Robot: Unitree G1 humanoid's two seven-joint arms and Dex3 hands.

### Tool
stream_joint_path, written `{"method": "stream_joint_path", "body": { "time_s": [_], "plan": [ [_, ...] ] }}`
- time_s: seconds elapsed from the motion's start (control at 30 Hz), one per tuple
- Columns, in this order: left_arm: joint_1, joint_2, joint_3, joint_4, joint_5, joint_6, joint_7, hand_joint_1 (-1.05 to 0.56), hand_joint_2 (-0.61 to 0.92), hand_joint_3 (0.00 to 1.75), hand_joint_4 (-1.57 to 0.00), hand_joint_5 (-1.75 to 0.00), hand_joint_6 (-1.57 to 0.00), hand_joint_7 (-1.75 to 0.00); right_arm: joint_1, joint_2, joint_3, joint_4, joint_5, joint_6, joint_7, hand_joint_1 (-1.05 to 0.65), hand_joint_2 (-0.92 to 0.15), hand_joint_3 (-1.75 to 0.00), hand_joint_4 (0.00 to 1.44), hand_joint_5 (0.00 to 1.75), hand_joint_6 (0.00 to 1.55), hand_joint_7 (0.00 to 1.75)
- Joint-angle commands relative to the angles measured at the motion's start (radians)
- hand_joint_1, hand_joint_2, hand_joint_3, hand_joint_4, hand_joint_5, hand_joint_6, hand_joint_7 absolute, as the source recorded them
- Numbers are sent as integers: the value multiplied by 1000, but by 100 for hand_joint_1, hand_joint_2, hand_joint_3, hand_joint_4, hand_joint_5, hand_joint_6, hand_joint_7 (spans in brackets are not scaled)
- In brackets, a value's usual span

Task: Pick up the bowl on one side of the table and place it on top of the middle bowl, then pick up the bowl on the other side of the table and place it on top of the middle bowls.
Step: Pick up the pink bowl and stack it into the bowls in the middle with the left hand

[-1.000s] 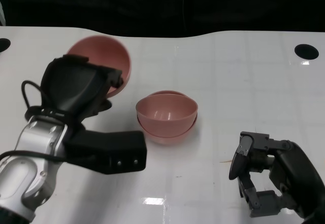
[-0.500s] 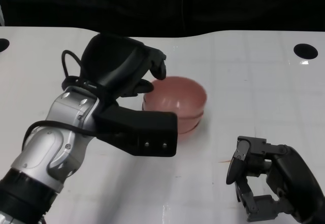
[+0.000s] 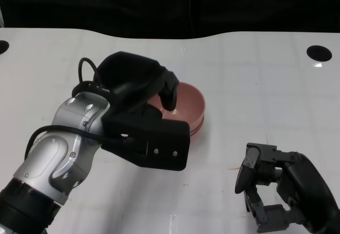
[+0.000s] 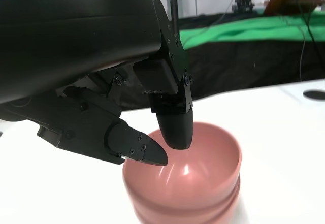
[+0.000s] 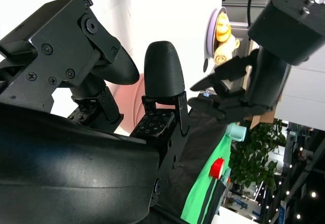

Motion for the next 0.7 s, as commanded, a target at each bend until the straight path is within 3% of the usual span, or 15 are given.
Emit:
{"method": "stream_joint_path", "body": {
  "time_s": [0.03,0.13,0.27,0.43,0.6,0.7],
  "plan": [
    [28,19,-1,-4,-8,-10,-3,-30,92,2,-82,-144,-109,-31,3,-6,-9,-8,6,2,0,-6,-33,-150,92,175,84,146],
    [46,23,14,-11,-27,-17,-1,-30,92,3,-78,-150,-112,-26,4,-7,-9,-7,5,2,1,-6,-33,-150,92,175,84,146],
    [68,29,37,-55,-45,-12,-7,-28,92,15,-76,-136,-106,-30,4,-7,-10,-6,5,0,0,-6,-33,-149,92,175,84,147],
    [126,36,81,-146,-71,-28,25,-29,92,15,-63,-159,-87,-20,6,-7,-10,-9,5,2,1,-6,-33,-149,92,175,85,146],
    [203,54,136,-247,-107,-23,13,-31,92,10,-70,-112,-82,-8,3,-5,-10,-1,17,-5,11,-5,-33,-150,92,175,84,146],
    [269,63,174,-311,-132,-20,15,-30,92,10,-73,-104,-84,-8,2,-3,-11,1,18,-1,13,-6,-33,-150,91,175,84,143]
  ]
}}
